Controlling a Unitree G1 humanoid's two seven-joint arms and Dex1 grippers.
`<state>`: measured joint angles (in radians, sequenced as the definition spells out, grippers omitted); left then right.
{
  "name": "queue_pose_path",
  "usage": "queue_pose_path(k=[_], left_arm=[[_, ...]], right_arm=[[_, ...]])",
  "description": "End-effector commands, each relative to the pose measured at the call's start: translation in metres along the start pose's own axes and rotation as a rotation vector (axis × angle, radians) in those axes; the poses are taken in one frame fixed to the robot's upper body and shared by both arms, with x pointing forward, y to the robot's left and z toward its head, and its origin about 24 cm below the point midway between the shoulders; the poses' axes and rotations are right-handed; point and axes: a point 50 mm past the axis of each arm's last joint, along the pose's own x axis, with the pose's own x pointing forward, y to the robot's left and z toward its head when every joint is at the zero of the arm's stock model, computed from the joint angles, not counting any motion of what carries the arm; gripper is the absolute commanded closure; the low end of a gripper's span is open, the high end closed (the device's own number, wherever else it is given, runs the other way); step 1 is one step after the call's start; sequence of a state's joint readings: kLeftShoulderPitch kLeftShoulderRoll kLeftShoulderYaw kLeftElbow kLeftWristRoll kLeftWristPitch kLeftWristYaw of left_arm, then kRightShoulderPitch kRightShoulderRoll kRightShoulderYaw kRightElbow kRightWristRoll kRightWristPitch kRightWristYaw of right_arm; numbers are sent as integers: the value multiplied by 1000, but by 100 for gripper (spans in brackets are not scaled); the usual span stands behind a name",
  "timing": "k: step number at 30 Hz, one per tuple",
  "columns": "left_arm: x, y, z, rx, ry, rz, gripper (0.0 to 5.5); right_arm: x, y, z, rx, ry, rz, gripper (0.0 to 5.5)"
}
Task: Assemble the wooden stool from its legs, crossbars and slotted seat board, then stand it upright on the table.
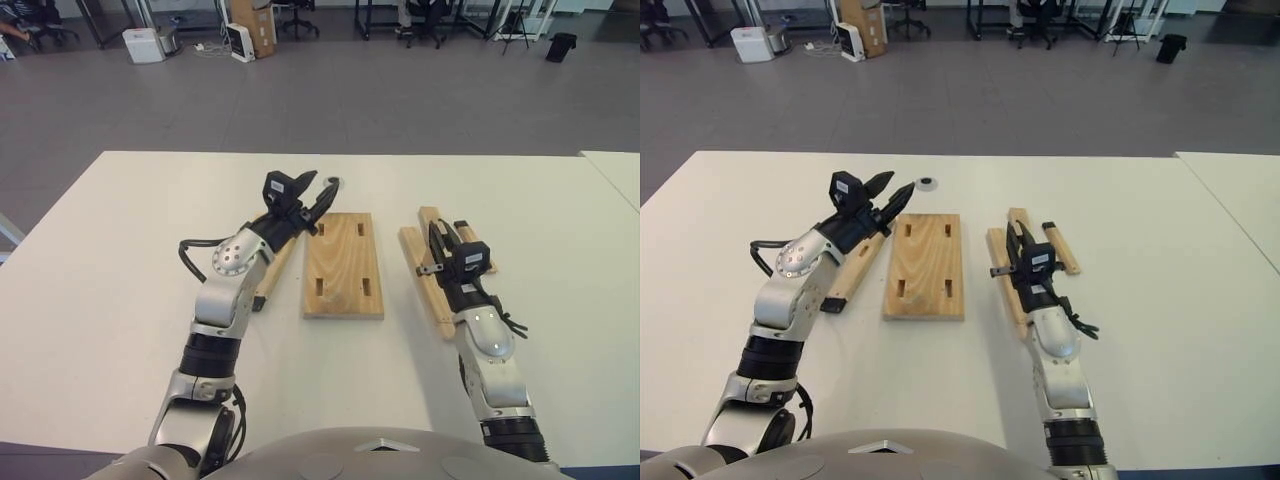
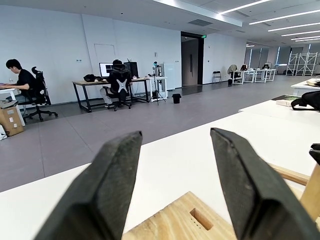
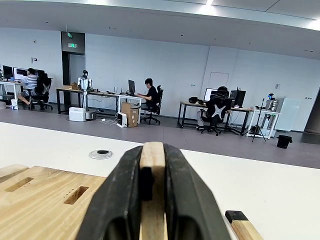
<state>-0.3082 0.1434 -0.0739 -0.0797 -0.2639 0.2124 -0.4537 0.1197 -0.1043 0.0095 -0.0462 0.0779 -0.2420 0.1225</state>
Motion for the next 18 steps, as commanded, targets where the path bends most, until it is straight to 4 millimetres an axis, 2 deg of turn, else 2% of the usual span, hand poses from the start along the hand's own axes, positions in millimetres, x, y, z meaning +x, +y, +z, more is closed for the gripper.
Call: queue_pose_path(k=[1,3,11,18], left_arm=[[-1,1,-1,3,3,14,301],[-1,1,-2,2,4,15,301],[-3,0,-3,-2,4,30,301],[-7,-3,-5,-9,9,48,301]], right_arm=[[-24,-15,-37,144,210,-113,508],[-25,-17,-39,186,220,-121,508],[-29,-12,-49,124,341,-57,508],[-39,-11,-56,159,433,-67,508]])
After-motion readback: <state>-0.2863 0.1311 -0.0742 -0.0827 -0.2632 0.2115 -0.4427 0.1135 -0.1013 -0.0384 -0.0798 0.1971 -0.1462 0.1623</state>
